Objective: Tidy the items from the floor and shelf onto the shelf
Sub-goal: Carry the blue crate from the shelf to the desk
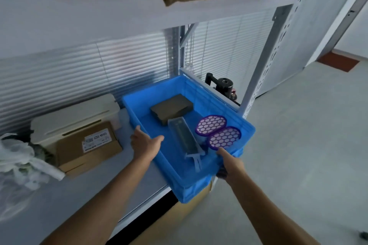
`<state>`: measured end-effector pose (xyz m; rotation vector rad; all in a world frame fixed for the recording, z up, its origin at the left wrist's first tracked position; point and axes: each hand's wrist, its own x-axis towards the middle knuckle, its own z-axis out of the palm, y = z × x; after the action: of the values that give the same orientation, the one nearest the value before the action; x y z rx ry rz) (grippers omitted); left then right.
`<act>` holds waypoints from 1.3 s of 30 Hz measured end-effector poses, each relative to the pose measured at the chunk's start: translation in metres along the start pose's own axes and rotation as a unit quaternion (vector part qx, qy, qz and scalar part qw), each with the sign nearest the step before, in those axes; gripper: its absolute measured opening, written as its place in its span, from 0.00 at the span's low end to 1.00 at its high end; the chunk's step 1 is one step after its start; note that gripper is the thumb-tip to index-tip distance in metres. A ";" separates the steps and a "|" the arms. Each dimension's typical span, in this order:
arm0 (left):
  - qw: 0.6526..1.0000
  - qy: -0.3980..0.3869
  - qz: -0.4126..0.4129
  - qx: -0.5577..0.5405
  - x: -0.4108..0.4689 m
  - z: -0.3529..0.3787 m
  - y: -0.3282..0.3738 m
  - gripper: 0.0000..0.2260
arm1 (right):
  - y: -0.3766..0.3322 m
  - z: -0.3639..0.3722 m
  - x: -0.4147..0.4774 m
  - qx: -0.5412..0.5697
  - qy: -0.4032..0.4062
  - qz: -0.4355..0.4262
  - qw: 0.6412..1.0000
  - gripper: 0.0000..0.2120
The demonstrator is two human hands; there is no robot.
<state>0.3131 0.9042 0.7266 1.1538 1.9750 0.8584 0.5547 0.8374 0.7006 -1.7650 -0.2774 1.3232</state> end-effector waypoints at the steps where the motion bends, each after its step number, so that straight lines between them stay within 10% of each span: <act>1: 0.999 0.003 0.023 0.038 0.002 -0.003 0.000 0.41 | 0.006 -0.013 -0.006 0.002 0.012 -0.003 1.000 0.18; 4: 0.984 -0.002 0.097 0.147 0.014 -0.015 -0.001 0.38 | 0.026 -0.054 -0.029 0.013 0.030 -0.006 0.999 0.23; 11: 0.918 -0.021 0.214 0.332 0.052 -0.019 0.007 0.31 | 0.066 -0.126 -0.085 -0.028 0.142 -0.028 0.989 0.03; 19: 0.915 -0.099 0.223 0.321 0.021 0.000 0.014 0.20 | 0.102 -0.178 -0.128 -0.005 0.215 -0.002 0.977 0.09; 39: 0.836 -0.304 0.380 0.254 -0.394 0.098 -0.015 0.23 | 0.341 -0.457 -0.406 0.181 0.415 0.067 0.889 0.08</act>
<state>0.5325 0.5632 0.7507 2.2710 1.1972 0.2091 0.6753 0.1487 0.7300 -1.8630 0.5442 0.5448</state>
